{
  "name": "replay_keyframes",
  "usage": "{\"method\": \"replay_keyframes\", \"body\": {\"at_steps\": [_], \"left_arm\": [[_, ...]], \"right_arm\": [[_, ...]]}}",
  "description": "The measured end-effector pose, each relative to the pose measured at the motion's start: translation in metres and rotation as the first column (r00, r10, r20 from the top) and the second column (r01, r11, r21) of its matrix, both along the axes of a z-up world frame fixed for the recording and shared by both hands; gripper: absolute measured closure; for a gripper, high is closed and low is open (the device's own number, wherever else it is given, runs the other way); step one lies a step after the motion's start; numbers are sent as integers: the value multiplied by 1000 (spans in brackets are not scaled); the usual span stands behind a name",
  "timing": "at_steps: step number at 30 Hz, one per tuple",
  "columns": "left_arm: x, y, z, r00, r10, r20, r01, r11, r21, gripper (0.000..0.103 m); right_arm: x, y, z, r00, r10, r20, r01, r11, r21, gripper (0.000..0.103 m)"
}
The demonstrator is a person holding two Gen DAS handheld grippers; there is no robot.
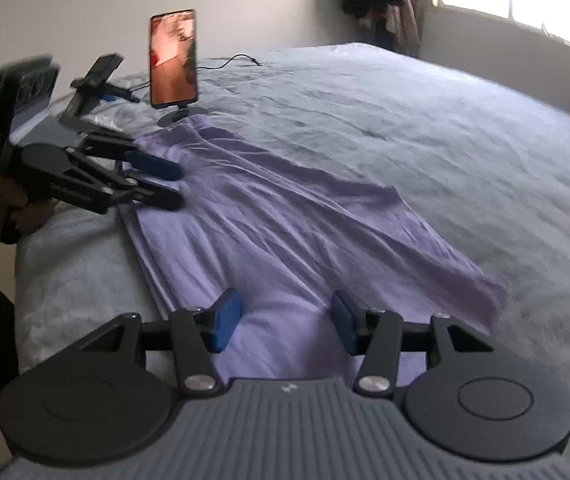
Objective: Fold clothes
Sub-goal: 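Release the garment and smooth the folded lavender garment with both open tools, then grasp the folded garment edge with the right tool while the left tool grasps beside it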
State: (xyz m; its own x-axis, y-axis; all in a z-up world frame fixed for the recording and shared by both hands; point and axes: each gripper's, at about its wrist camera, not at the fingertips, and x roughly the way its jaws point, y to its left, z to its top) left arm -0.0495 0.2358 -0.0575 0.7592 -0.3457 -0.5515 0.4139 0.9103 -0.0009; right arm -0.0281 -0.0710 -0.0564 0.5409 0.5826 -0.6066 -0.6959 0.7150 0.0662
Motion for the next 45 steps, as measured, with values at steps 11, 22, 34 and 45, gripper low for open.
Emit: {"method": "replay_keyframes", "body": {"at_steps": [11, 22, 34, 45], "left_arm": [[-21, 19, 9, 999, 54, 3, -54, 998, -15, 49], [-32, -65, 23, 981, -188, 36, 185, 979, 84, 41], [-52, -147, 18, 913, -408, 22, 401, 905, 139, 39], [-59, -206, 16, 872, -486, 66, 464, 861, 210, 43]], "right_arm": [[-8, -59, 12, 991, -56, -122, 70, 991, 112, 49], [11, -99, 12, 838, -121, -532, 291, 924, 248, 48], [18, -110, -7, 684, 13, -729, 383, 845, 374, 54], [24, -120, -10, 602, 32, -798, 474, 789, 390, 94]]}}
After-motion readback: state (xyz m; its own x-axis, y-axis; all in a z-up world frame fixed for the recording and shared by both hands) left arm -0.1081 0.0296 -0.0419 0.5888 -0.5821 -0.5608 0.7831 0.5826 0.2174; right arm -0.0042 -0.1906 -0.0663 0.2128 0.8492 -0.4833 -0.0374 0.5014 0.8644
